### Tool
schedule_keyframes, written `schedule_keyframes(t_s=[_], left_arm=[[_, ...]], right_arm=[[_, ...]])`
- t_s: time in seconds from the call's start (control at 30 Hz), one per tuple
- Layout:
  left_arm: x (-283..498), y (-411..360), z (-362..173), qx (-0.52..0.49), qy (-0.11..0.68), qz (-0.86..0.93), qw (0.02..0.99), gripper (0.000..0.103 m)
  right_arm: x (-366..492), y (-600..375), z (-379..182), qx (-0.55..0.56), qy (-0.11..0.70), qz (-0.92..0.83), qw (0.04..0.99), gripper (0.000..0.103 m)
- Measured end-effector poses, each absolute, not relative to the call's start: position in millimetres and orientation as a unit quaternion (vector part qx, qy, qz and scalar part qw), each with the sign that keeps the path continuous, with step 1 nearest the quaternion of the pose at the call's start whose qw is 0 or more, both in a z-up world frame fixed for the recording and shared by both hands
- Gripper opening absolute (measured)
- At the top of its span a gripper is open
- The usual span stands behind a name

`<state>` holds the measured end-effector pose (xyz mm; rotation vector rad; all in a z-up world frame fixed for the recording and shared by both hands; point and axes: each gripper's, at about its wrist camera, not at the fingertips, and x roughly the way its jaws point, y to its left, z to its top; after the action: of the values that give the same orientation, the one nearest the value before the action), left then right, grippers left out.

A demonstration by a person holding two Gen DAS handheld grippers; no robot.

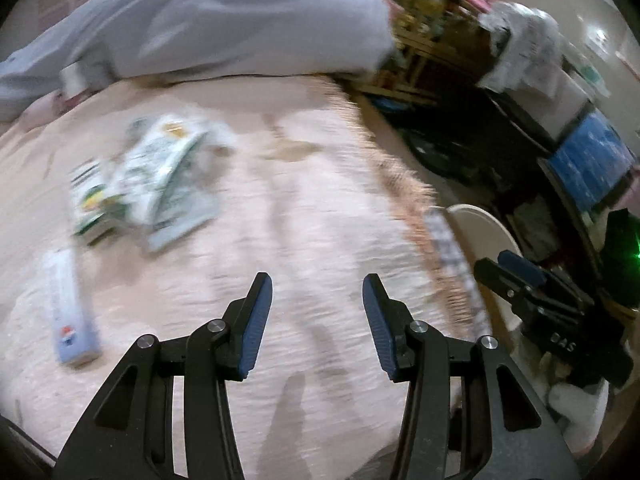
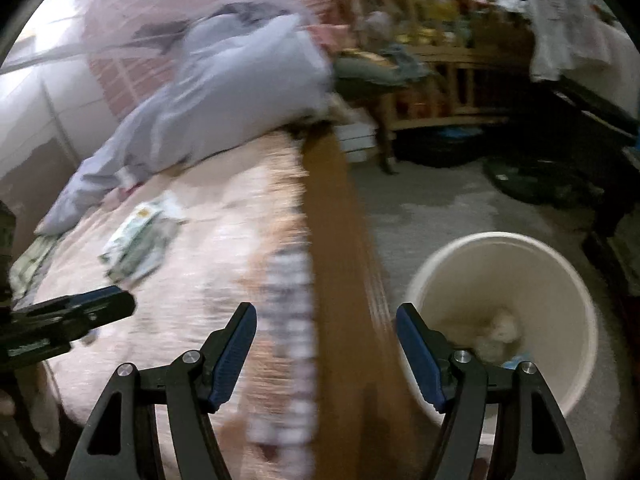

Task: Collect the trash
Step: 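Return both tools from the bucket to the bed, then grasp the crumpled white tissue with the right gripper while the left gripper grasps the white medicine box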

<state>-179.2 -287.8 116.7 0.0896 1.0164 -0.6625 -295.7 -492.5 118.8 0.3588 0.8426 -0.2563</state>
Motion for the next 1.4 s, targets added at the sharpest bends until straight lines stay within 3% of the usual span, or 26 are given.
schedule_keyframes(t_s=[0.47,0.97,1.17,1.2,1.23,1.3,1.4], left_arm=[[-133.9,-143.7,93.9,-0.013,0.501,-0.188,0.845,0.045],[-104.4,-126.8,70.1,-0.049,0.532,-0.188,0.824,0.045],[-93.3,-125.6,61.4,-0.059,0.536,-0.185,0.822,0.045],[-92.1,-125.5,61.2,-0.059,0.534,-0.184,0.823,0.045],[-89.5,-126.2,60.7,-0.060,0.533,-0.182,0.824,0.045],[-85.9,-125.8,60.0,-0.065,0.533,-0.181,0.824,0.045],[-83.9,-124.6,60.3,-0.068,0.532,-0.180,0.825,0.045]], right_arm=[[-203.2,-381.6,101.6,0.155,0.451,-0.011,0.879,0.070],[-38.3,-366.9,58.2,0.050,0.502,0.001,0.864,0.070],[9.6,-368.7,50.6,0.075,0.492,0.034,0.867,0.070],[15.3,-370.1,48.7,0.087,0.488,0.042,0.867,0.068],[17.5,-369.3,46.9,0.091,0.489,0.044,0.867,0.050],[21.1,-366.7,41.6,0.081,0.495,0.037,0.864,0.033],[11.0,-366.6,45.4,0.078,0.487,0.034,0.869,0.023]])
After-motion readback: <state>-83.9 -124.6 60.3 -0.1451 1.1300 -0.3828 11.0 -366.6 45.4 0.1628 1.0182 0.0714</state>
